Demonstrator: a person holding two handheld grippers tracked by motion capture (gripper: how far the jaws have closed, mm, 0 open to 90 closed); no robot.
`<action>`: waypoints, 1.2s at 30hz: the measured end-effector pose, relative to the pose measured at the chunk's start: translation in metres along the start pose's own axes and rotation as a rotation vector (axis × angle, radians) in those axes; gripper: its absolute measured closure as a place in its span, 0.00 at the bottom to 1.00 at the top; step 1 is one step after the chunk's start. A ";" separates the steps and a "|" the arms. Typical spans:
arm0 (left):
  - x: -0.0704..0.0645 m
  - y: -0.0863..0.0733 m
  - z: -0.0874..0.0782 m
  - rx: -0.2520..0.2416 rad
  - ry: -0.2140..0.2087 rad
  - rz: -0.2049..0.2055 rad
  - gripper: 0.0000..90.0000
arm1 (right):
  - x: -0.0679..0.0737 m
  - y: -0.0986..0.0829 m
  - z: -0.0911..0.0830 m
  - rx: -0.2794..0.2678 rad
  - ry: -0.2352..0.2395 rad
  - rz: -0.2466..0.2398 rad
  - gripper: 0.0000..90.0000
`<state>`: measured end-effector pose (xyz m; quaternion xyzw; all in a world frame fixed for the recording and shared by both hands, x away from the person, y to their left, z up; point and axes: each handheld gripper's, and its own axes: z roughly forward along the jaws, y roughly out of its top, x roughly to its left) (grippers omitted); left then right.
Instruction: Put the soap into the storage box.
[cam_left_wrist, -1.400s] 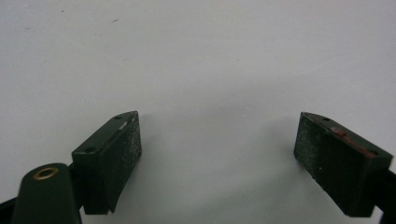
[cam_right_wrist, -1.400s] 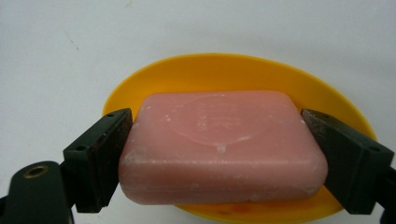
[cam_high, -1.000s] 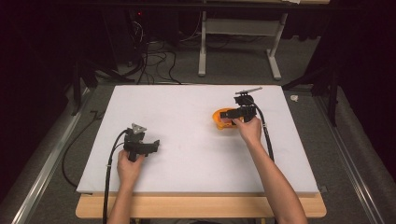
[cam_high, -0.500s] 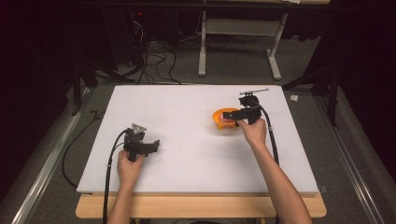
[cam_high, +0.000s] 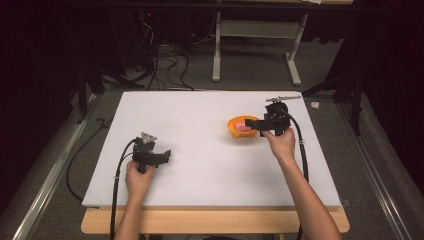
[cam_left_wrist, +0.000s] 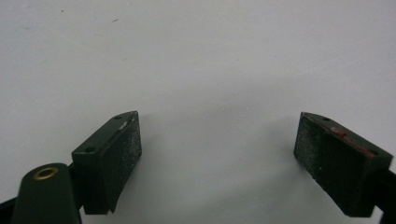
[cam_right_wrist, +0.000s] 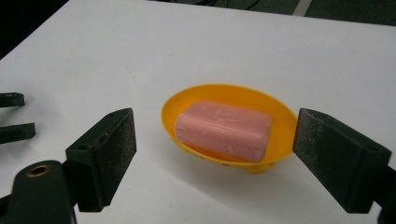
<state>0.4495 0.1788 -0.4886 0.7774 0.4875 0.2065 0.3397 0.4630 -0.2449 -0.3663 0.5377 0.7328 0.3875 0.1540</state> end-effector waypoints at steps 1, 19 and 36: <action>0.000 0.000 0.000 0.000 0.000 0.000 0.17 | 0.000 0.000 0.000 0.000 0.000 0.000 0.16; 0.000 0.000 0.000 0.000 0.000 0.000 0.17 | -0.004 -0.015 -0.031 -0.077 -0.020 -0.023 0.18; 0.000 0.000 0.000 0.000 0.001 0.001 0.17 | -0.016 -0.035 -0.064 -0.152 -0.017 0.004 0.20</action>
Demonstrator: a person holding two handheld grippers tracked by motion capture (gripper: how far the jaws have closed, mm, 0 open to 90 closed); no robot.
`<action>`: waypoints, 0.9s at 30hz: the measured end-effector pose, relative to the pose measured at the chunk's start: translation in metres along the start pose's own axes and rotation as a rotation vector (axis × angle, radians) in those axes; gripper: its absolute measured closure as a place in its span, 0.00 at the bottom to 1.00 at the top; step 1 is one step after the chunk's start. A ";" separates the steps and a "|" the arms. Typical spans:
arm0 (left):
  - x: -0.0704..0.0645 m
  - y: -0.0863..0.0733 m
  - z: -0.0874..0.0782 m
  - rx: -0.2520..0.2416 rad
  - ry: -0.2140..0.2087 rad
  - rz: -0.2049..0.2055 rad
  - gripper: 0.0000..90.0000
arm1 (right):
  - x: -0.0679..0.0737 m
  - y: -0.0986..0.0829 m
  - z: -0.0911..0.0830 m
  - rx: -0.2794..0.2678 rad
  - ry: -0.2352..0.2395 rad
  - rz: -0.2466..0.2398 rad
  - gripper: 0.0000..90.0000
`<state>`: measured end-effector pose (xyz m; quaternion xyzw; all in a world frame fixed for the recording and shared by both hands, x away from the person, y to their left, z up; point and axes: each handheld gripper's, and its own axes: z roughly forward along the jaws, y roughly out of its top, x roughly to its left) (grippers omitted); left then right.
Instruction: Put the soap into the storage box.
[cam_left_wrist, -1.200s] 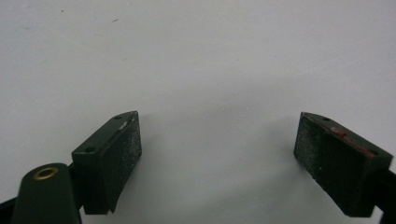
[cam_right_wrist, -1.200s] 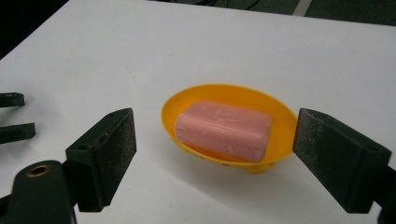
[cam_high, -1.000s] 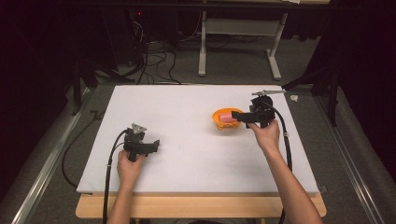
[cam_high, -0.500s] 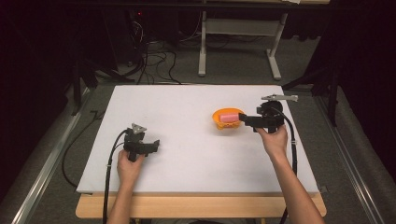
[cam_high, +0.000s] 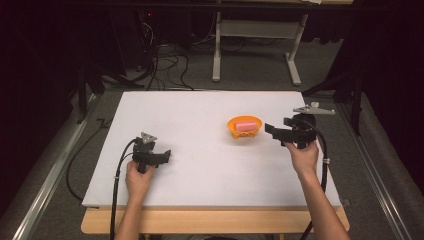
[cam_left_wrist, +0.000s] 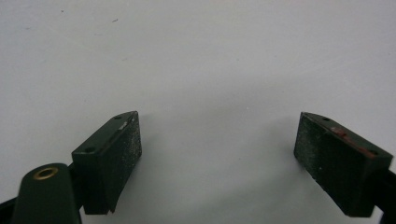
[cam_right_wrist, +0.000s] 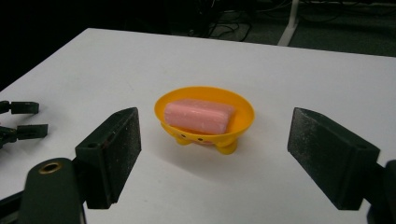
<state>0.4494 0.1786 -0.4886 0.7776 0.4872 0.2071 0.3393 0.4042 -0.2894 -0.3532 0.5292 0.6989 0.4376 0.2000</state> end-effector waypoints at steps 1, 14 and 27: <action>0.000 0.000 0.000 0.000 0.000 0.000 0.17 | -0.002 -0.003 -0.005 -0.006 -0.003 0.009 0.21; 0.000 0.000 0.000 0.000 0.000 0.000 0.17 | -0.012 -0.014 -0.023 -0.048 -0.002 0.035 0.22; 0.000 0.000 0.000 0.000 0.000 0.000 0.17 | -0.027 -0.037 -0.035 -0.056 -0.016 0.073 0.22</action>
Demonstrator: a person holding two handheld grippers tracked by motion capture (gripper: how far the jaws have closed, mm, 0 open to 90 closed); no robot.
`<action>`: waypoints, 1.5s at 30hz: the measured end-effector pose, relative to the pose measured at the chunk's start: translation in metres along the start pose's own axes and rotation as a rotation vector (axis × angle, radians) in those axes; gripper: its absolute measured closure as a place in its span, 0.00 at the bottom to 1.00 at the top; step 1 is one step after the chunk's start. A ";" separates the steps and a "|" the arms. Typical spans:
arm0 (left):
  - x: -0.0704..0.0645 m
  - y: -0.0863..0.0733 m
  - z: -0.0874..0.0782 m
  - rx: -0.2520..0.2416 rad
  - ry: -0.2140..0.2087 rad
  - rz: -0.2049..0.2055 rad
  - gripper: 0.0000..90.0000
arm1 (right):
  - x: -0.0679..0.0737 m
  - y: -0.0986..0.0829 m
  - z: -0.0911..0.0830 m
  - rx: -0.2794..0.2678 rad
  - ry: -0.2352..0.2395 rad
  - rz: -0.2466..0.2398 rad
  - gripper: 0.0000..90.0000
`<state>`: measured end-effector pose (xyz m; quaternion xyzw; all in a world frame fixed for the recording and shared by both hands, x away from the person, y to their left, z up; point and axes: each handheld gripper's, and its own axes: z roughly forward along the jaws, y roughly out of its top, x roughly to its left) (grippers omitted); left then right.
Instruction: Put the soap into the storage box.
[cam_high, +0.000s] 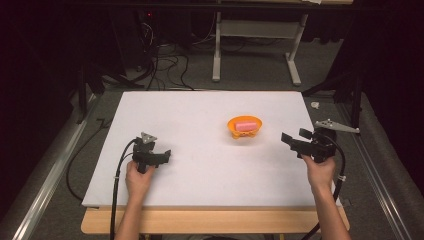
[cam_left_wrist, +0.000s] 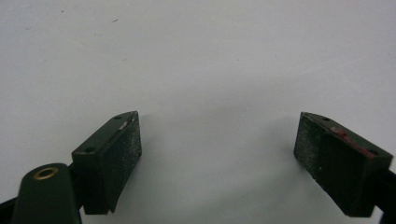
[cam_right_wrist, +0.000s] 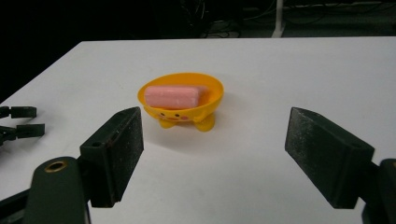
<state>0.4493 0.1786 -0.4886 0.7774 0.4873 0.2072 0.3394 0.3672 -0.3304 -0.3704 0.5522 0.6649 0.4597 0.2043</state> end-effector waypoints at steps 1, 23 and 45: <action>0.000 0.000 0.000 0.000 0.000 0.000 0.17 | 0.000 0.000 0.000 0.000 0.000 0.000 0.22; 0.000 0.000 0.000 0.000 0.000 0.000 0.17 | -0.022 -0.042 0.004 0.003 0.001 0.090 0.24; 0.000 0.000 0.000 0.000 0.000 0.000 0.17 | -0.016 -0.066 0.031 0.073 -0.007 0.077 0.25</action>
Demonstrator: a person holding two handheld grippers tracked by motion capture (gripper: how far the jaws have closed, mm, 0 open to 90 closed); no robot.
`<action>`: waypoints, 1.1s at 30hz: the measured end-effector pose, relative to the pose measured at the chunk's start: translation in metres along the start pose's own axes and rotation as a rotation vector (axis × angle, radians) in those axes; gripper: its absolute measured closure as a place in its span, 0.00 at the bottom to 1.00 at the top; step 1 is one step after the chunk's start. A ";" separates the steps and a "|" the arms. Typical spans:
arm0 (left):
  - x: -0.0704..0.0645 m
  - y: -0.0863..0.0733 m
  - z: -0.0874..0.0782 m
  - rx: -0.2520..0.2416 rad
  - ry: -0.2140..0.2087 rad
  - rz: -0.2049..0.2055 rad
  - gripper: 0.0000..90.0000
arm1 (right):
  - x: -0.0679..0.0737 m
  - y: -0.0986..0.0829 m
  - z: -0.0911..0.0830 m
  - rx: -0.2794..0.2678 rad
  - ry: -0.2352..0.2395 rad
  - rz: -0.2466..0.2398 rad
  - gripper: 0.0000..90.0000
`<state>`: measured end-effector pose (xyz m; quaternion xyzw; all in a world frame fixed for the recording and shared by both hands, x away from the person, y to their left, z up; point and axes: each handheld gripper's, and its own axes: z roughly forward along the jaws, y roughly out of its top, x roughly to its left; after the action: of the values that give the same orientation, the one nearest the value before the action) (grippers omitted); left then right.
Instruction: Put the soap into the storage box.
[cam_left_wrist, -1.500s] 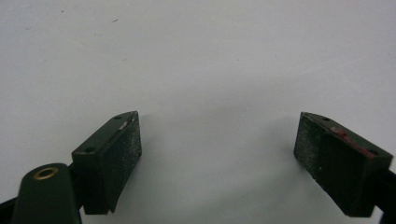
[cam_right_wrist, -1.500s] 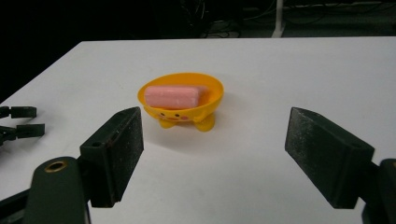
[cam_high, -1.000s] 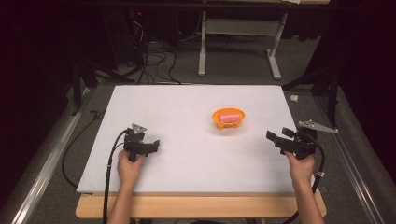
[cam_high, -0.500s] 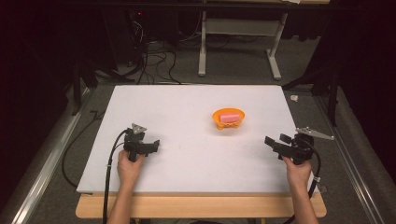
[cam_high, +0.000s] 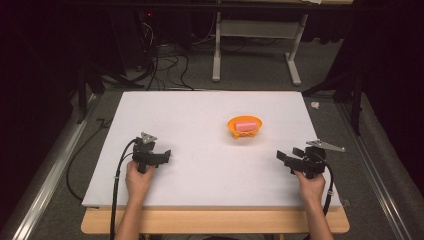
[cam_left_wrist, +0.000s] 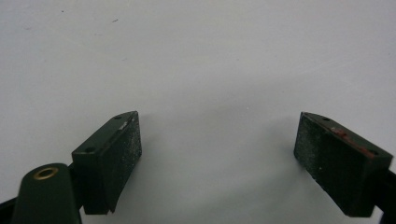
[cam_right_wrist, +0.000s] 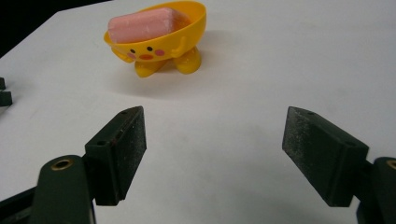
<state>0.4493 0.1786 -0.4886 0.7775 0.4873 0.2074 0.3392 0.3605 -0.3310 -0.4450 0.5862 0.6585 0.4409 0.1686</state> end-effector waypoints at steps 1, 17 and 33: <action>0.000 0.000 0.000 0.001 -0.001 0.000 0.17 | 0.000 0.000 0.001 0.002 0.000 -0.002 0.25; 0.000 0.000 0.000 0.001 0.000 0.001 0.17 | 0.003 -0.007 0.024 0.046 -0.071 -0.046 0.26; 0.000 0.000 0.000 0.002 -0.001 0.001 0.17 | 0.005 -0.013 0.039 0.088 -0.133 -0.087 0.26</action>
<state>0.4492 0.1786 -0.4885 0.7780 0.4871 0.2069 0.3387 0.3803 -0.3103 -0.4752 0.5917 0.6896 0.3637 0.2051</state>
